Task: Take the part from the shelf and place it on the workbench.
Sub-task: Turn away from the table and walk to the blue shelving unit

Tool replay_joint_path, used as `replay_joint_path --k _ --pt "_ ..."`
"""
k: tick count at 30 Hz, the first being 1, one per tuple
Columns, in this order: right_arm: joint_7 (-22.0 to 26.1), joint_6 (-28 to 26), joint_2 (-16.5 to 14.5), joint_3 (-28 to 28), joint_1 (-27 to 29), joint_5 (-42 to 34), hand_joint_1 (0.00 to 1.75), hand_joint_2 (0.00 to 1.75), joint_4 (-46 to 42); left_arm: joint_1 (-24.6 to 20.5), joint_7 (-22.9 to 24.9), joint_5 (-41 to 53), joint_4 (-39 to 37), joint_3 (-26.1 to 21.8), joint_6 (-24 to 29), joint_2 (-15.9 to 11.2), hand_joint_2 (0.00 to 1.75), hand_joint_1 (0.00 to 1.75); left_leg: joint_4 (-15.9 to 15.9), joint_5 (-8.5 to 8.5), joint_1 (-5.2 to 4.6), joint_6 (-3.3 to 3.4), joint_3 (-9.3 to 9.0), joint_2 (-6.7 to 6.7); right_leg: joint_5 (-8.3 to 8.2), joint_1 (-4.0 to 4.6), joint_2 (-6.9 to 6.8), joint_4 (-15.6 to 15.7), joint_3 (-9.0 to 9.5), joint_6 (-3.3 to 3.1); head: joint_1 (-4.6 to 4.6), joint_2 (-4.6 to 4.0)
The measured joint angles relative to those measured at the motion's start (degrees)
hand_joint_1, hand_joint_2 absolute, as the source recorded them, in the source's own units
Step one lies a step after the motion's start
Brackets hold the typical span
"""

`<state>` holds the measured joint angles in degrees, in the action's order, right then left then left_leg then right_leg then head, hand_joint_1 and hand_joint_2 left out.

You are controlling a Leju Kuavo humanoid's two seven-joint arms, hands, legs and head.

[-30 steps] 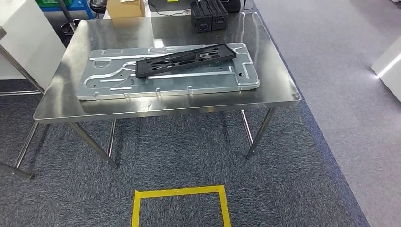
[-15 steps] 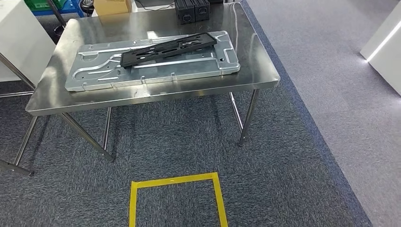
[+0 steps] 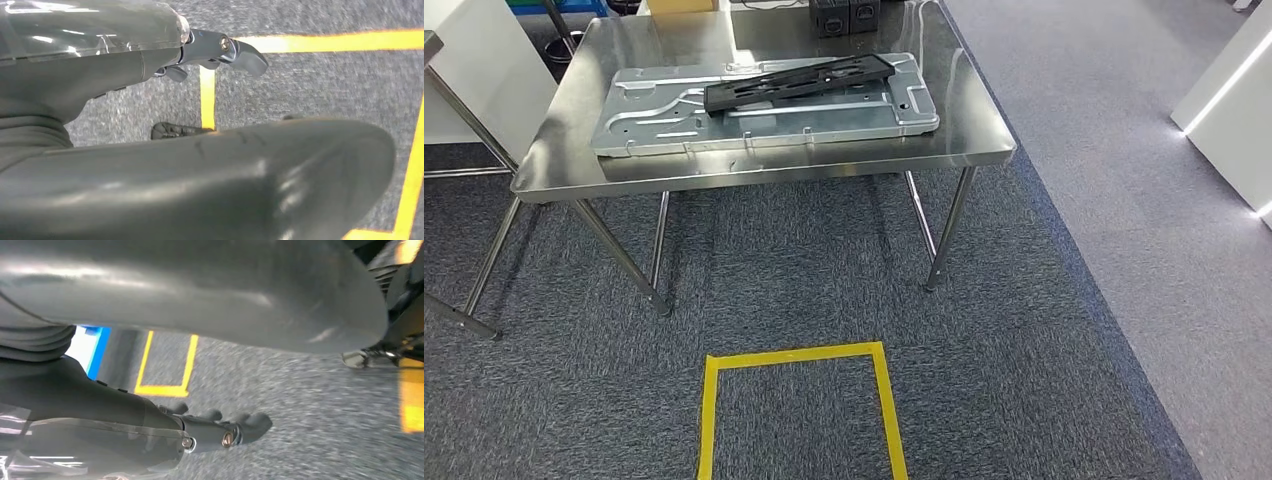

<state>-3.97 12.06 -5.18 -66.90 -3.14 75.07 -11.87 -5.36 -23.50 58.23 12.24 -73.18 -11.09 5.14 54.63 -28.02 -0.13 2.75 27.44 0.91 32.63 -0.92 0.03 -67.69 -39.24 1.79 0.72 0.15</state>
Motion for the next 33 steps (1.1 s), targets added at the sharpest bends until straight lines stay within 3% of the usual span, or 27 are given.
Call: replay_joint_path --k 1,2,3,5,7,9,11,12,15,16,17,18,20,21,23,24,26,27,28,30,31,32,33 --pt "0.04 0.01 0.0 0.14 0.0 0.11 0.0 0.0 0.01 0.0 -0.05 0.03 0.0 0.0 0.01 0.0 0.0 0.0 0.27 0.68 -0.07 -0.01 1.04 0.06 1.34 -0.02 0.0 -3.45 -0.41 0.16 0.0 0.0" --pt "0.09 -0.01 0.0 0.27 -0.02 0.16 0.0 0.0 0.02 -0.01 -0.12 0.05 0.0 0.0 0.01 0.0 0.0 0.0 0.61 1.27 -0.12 -0.07 2.09 0.13 1.16 -0.02 0.0 -5.74 -0.32 0.27 0.0 0.01" --pt "0.13 -0.03 0.0 0.37 -0.06 0.18 0.0 0.0 0.02 -0.02 -0.16 0.09 0.0 0.01 0.01 0.0 0.0 0.0 1.1 1.8 -0.13 -0.19 3.26 0.2 -0.4 -0.02 -0.01 -6.21 0.69 0.31 0.0 0.01" --pt "0.21 -0.09 0.0 0.52 -0.21 0.19 0.0 0.0 0.02 -0.05 -0.24 0.24 0.0 0.03 0.01 0.0 0.0 0.0 2.35 2.66 -0.12 -0.55 5.51 0.3 -3.46 -0.04 -0.03 -1.77 5.49 0.19 0.0 0.0" --pt "0.25 -0.24 0.0 0.58 -0.42 0.13 0.0 0.0 0.02 -0.08 -0.31 0.44 0.0 0.11 0.0 0.0 0.0 0.0 3.63 3.31 -0.26 -1.07 7.08 0.32 -2.45 0.16 -0.01 6.56 11.51 -0.28 0.05 0.0" --pt "0.24 -0.5 -0.01 0.59 -0.57 0.01 0.0 0.0 0.04 -0.13 -0.37 0.55 0.0 0.21 0.0 -0.01 0.0 0.0 4.09 4.11 -0.34 -1.71 7.69 0.38 -0.69 0.5 0.03 10.84 13.86 -1.0 0.09 0.01" --pt "0.07 -0.69 -0.12 0.59 -0.55 -0.08 0.0 0.0 0.16 -0.08 -0.38 0.58 0.0 0.28 0.0 -0.1 0.0 0.0 4.26 4.25 -0.23 -2.43 8.19 0.23 -1.56 0.38 -0.13 11.06 12.99 -1.97 0.04 0.0" --pt "-0.05 -0.75 -0.18 0.59 -0.56 -0.1 0.0 0.0 0.22 -0.02 -0.37 0.59 0.0 0.32 0.0 -0.16 0.0 0.0 5.1 2.95 -0.14 -2.76 8.69 0.01 -2.27 0.27 -0.24 11.11 12.31 -2.52 0.09 0.0" --pt "-0.41 -0.79 -0.26 0.59 -0.58 -0.1 0.0 0.0 0.29 0.16 -0.34 0.63 0.0 0.4 0.0 -0.23 0.0 0.0 13.03 -5.58 0.27 -3.56 10.69 -0.4 -4.51 0.22 -0.44 11.08 9.62 -3.33 0.31 0.01" --pt "-0.51 -0.79 -0.26 0.59 -0.54 -0.1 0.0 0.0 0.29 0.16 -0.33 0.66 0.0 0.42 0.01 -0.23 0.0 0.0 16.22 -7.26 0.4 -3.74 10.98 -0.4 -5.23 0.26 -0.44 10.94 8.57 -3.3 0.33 0.01" --pt "-0.59 -0.79 -0.26 0.59 -0.5 -0.1 0.0 0.0 0.29 0.14 -0.33 0.68 0.0 0.43 0.01 -0.23 0.0 0.0 18.4 -7.34 0.48 -3.85 10.76 -0.4 -5.92 0.29 -0.43 10.72 7.48 -3.25 0.32 0.01" --pt "-0.62 -0.78 -0.26 0.59 -0.48 -0.1 0.0 0.0 0.29 0.11 -0.33 0.69 0.0 0.44 0.03 -0.24 0.0 0.0 19.17 -6.1 0.54 -3.88 9.9 -0.41 -6.57 0.29 -0.42 10.46 6.35 -3.16 0.33 0.0" --pt "-0.61 -0.78 -0.28 0.6 -0.54 -0.05 0.0 0.0 0.3 0.04 -0.33 0.65 0.0 0.44 0.09 -0.32 0.0 0.0 15.18 -2.64 0.57 -3.62 5.43 -0.46 -7.79 0.28 -0.37 9.8 4.26 -2.87 0.34 -0.01" --pt "-0.58 -0.78 -0.34 0.6 -0.58 0.0 0.0 0.0 0.31 -0.03 -0.34 0.62 0.0 0.44 0.13 -0.39 0.0 0.0 10.79 -2.29 0.46 -3.33 1.9 -0.52 -8.32 0.34 -0.31 9.46 3.51 -2.63 0.34 -0.01" --pt "-0.37 -0.79 -0.45 0.61 -0.64 0.18 0.0 0.0 0.33 -0.24 -0.43 0.56 0.0 0.44 0.14 -0.48 0.0 0.0 2.75 -3.81 0.19 -2.77 -3.53 -0.64 -9.37 0.4 -0.34 9.09 2.72 -1.99 0.31 -0.01" --pt "-0.22 -0.8 -0.5 0.62 -0.63 0.28 0.0 0.0 0.33 -0.29 -0.49 0.55 0.0 0.44 0.14 -0.5 0.0 0.0 0.69 -4.49 -0.02 -2.52 -4.64 -0.66 -9.95 0.36 -0.39 9.16 2.58 -1.6 0.31 -0.01" --pt "0.03 -0.81 -0.48 0.66 -0.56 0.45 0.0 0.0 0.33 -0.23 -0.58 0.53 0.0 0.44 0.14 -0.48 0.0 0.0 0.06 -3.69 -0.03 -1.88 -4.06 -0.5 -10.65 0.17 -0.38 9.38 2.31 -0.81 0.29 -0.01" --pt "0.09 -0.81 -0.43 0.67 -0.54 0.5 0.0 0.0 0.33 -0.19 -0.6 0.52 0.0 0.44 0.13 -0.46 0.0 0.0 -0.04 -2.98 0.02 -1.39 -3.49 -0.33 -9.65 0.1 -0.3 8.87 1.94 -0.5 0.28 0.0" --pt "0.12 -0.82 -0.39 0.68 -0.51 0.54 0.0 0.0 0.33 -0.15 -0.61 0.52 0.0 0.44 0.13 -0.44 0.0 0.0 -0.18 -2.15 0.13 -0.94 -2.77 -0.17 -7.39 0.06 -0.21 7.38 1.38 -0.27 0.21 0.0" --pt "0.15 -0.84 -0.33 0.68 -0.49 0.6 0.0 0.0 0.34 -0.13 -0.63 0.52 0.0 0.44 0.12 -0.43 0.0 0.0 -0.13 -0.64 0.1 -0.37 -0.95 0.0 -0.95 -0.02 -0.14 1.45 -0.02 0.0 0.1 0.0" --pt "0.14 -0.89 -0.33 0.69 -0.47 0.63 0.0 0.0 0.35 -0.11 -0.65 0.51 0.0 0.43 0.12 -0.44 0.0 0.0 0.02 0.12 0.06 -0.33 0.08 0.03 1.18 -0.04 -0.13 -2.14 -0.51 0.14 0.08 0.0" --pt "0.13 -0.94 -0.33 0.69 -0.46 0.67 0.0 0.0 0.36 -0.1 -0.67 0.5 0.0 0.43 0.12 -0.45 0.0 0.0 0.23 0.82 0.02 -0.36 1.12 0.06 1.8 -0.07 -0.13 -4.99 -0.64 0.27 0.08 0.0" --pt "0.1 -0.99 -0.31 0.7 -0.48 0.69 0.0 0.0 0.36 -0.09 -0.69 0.49 0.0 0.42 0.12 -0.45 0.0 0.0 0.53 1.43 -0.01 -0.45 2.17 0.1 1.04 -0.11 -0.14 -6.63 -0.27 0.36 0.09 0.0"
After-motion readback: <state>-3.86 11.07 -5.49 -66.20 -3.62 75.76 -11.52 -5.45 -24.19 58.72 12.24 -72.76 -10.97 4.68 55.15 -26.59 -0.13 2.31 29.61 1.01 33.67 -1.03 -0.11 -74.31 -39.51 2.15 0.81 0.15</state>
